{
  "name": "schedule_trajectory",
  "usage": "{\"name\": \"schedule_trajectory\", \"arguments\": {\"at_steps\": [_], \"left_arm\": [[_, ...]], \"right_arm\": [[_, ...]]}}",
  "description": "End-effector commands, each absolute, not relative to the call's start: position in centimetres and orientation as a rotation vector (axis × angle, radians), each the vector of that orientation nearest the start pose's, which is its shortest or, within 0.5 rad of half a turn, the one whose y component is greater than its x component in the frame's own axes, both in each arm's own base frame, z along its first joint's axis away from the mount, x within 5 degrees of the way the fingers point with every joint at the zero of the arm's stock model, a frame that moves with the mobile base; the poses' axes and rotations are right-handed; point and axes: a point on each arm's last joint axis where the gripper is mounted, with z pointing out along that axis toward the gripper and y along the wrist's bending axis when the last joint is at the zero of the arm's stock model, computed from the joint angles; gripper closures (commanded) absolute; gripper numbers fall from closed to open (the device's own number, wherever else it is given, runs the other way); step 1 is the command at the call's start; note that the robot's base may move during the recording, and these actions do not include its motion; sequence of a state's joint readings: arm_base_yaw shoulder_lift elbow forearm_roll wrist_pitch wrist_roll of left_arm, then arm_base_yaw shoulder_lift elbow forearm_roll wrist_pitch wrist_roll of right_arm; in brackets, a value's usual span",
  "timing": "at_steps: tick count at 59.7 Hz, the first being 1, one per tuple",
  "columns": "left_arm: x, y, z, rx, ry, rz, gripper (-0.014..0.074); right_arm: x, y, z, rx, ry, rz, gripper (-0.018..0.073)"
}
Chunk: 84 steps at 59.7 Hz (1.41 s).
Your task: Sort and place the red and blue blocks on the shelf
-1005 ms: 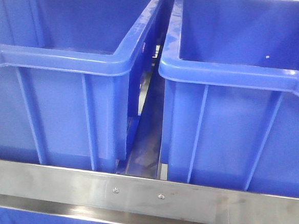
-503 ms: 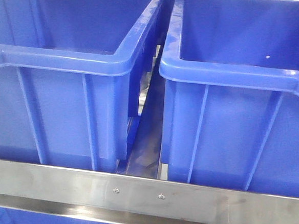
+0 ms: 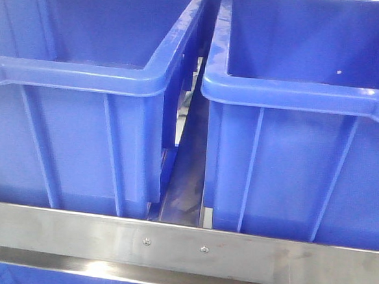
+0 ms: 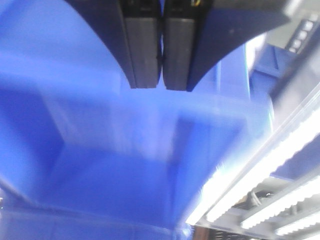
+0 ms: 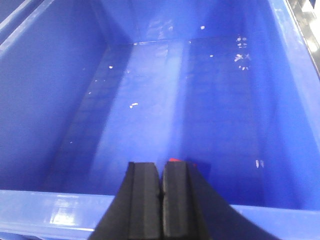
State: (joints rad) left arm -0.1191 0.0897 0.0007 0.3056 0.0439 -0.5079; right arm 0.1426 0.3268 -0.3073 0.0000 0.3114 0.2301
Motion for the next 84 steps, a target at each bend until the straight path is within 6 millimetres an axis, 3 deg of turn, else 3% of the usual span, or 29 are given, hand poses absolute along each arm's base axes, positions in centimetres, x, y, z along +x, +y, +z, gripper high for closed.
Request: {"name": "schedule_trajectory", "arguments": {"at_steps": [1,17,84], "left_arm": [[6.12,-0.87,20.93,-0.038,1.511,-0.255,0.0451],[5.58,-0.67,20.00,-0.041,1.500,-0.234,0.0451],[5.56,-0.69,20.23,-0.014,1.473,-0.211,0.0451]], "right_arm": [[8.25,1.21,28.47,0.067,1.702,0.277,0.0484],[8.28,1.22,28.46,0.067,1.704,0.276,0.0484],[8.31,1.22,28.44,0.067,1.706,0.276,0.0484]]}}
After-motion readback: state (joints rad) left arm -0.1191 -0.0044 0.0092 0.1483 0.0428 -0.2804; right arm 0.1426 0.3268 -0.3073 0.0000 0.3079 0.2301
